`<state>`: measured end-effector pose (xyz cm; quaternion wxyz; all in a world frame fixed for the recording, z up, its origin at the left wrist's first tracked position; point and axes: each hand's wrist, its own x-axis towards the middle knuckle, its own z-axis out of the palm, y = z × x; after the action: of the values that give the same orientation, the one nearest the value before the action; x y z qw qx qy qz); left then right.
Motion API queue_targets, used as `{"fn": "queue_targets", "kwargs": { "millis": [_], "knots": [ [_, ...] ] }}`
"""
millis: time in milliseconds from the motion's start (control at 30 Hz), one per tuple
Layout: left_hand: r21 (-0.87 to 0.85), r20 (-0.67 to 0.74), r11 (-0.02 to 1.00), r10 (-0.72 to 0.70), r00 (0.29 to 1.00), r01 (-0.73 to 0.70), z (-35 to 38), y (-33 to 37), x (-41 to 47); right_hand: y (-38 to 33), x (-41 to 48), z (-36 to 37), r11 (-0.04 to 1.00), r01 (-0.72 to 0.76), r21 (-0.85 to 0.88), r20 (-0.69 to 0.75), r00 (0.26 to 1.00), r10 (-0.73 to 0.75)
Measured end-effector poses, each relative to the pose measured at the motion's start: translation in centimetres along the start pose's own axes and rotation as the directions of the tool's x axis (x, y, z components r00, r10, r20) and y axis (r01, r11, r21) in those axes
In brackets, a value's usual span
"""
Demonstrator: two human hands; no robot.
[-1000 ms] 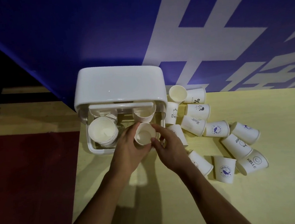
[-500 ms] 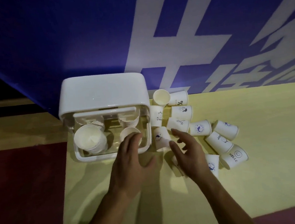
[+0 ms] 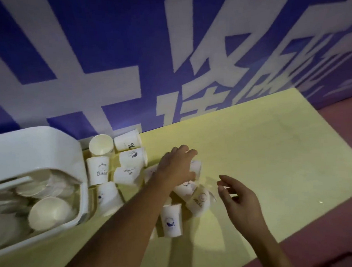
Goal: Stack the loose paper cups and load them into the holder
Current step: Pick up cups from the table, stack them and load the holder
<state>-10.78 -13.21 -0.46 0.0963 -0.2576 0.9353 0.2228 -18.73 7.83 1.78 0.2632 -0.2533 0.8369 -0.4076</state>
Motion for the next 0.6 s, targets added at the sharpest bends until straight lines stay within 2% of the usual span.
{"fn": "queue_targets", "kwargs": {
  "millis": [100, 200, 267, 367, 433, 500, 600],
  "knots": [
    [0.154, 0.152, 0.988, 0.005, 0.988, -0.029, 1.2, 1.3, 3.8, 2.6, 1.3, -1.6, 0.999, -0.044, -0.013, 0.065, 0.997, 0.045],
    [0.233, 0.253, 0.970, 0.006, 0.967, -0.067, 2.3, 1.8, 5.4, 4.6, 2.3, -2.2, 0.997, -0.076, -0.024, 0.117, 0.990, 0.078],
    [0.226, 0.268, 0.971, 0.011, 0.963, -0.074, 3.0, 2.0, 5.9, 5.7, 2.8, -2.1, 0.990, -0.127, -0.058, 0.143, 0.981, 0.134],
    [0.186, 0.210, 0.981, 0.012, 0.978, -0.052, 3.5, 2.1, 6.1, 6.4, 3.3, -1.2, 0.955, -0.267, -0.128, 0.167, 0.943, 0.286],
    [0.068, 0.119, 0.997, -0.032, 0.992, 0.024, 2.9, 2.4, 5.7, 6.8, 3.5, -0.2, 0.904, -0.419, -0.085, 0.198, 0.882, 0.427],
    [-0.174, 0.014, 0.977, -0.123, 0.992, 0.124, 1.8, 2.9, 4.8, 7.1, 3.5, 1.2, 0.829, -0.559, 0.004, 0.238, 0.806, 0.542],
    [-0.545, -0.084, 0.814, -0.292, 0.953, 0.202, 0.6, 3.4, 2.3, 6.8, 3.7, 3.1, 0.788, -0.615, 0.032, 0.261, 0.766, 0.587]
  ]
}}
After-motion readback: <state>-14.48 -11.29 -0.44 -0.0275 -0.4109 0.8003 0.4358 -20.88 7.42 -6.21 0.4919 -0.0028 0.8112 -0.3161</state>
